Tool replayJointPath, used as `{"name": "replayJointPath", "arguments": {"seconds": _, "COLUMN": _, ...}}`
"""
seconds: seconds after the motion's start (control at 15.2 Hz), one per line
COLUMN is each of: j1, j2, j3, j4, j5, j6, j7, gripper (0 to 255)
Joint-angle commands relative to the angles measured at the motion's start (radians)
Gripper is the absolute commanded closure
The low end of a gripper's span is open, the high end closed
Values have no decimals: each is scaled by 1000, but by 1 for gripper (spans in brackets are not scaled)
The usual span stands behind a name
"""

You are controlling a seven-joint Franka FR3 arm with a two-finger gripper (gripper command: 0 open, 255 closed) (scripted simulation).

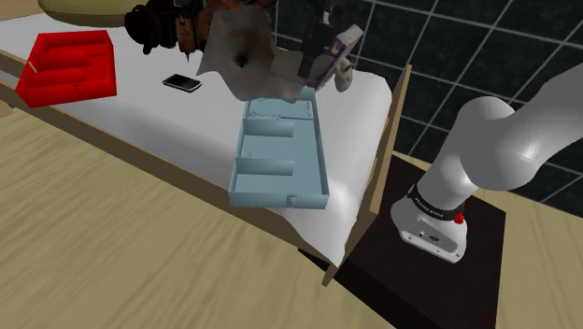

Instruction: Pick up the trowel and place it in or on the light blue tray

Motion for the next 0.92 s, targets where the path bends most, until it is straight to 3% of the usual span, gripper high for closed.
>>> {"name": "replayJointPath", "arguments": {"seconds": 0.0, "j1": 2, "j2": -78, "j3": 18, "j4": -50, "j5": 2, "j6": -17, "j7": 30, "gripper": 255}}
{"name": "replayJointPath", "arguments": {"seconds": 0.2, "j1": 10, "j2": -219, "j3": 55, "j4": -143, "j5": 17, "j6": -42, "j7": 86, "gripper": 255}}
{"name": "replayJointPath", "arguments": {"seconds": 0.86, "j1": 12, "j2": -216, "j3": 64, "j4": -270, "j5": 38, "j6": 76, "j7": 30, "gripper": 255}}
